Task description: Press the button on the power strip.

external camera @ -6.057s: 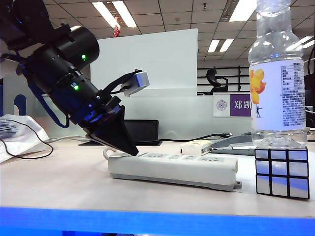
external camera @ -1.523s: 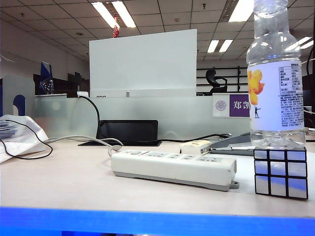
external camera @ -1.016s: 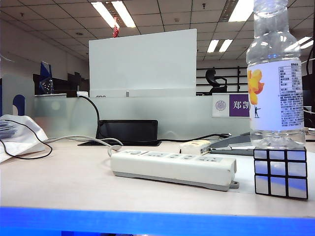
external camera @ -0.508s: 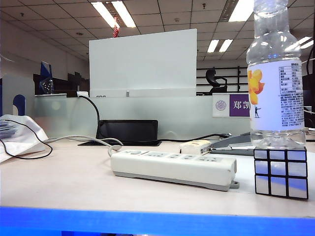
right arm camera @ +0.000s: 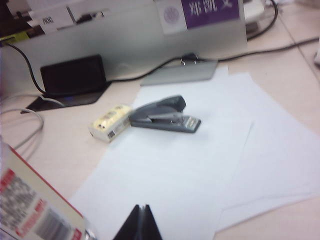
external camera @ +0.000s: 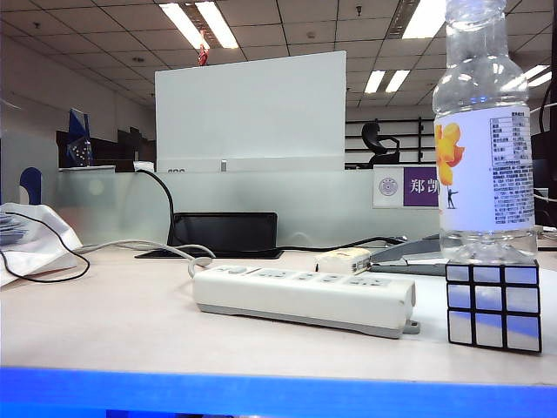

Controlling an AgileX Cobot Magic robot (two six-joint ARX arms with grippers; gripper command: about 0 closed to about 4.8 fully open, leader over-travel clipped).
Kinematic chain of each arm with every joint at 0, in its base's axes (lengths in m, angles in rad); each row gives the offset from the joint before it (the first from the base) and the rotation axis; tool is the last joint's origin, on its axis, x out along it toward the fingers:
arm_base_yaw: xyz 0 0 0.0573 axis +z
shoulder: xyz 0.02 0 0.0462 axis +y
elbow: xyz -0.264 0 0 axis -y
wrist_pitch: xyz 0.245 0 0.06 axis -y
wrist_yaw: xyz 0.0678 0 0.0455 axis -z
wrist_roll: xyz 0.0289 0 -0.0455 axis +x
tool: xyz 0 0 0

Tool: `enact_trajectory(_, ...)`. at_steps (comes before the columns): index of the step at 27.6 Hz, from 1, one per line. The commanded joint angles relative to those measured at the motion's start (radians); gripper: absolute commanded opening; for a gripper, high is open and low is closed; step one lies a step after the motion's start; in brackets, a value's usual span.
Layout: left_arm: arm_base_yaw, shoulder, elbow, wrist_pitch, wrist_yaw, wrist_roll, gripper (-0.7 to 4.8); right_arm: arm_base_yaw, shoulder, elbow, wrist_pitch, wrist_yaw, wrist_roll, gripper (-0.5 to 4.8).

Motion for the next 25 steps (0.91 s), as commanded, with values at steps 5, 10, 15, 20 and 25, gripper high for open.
enact_trajectory(5,0.046,-0.001,0.001,0.084,-0.192,-0.006,-0.05,0.0,-0.001,-0.012,0.022,0.004,-0.002,0.0)
enact_trajectory(10,0.17,-0.001,0.001,0.131,-0.108,-0.06,-0.05,0.0,-0.001,-0.013,0.027,0.006,-0.006,0.0)
enact_trajectory(15,0.304,-0.001,0.001,0.113,0.127,-0.066,-0.05,0.0,-0.001,-0.03,0.036,-0.002,-0.007,0.0)
enact_trajectory(20,0.393,-0.001,0.001,0.078,0.274,-0.085,-0.05,0.0,-0.001,-0.053,0.038,-0.007,-0.008,0.0)
enact_trajectory(25,0.425,-0.001,0.001,0.047,0.291,-0.104,-0.05,0.0,-0.001,-0.062,0.054,-0.01,-0.011,0.0)
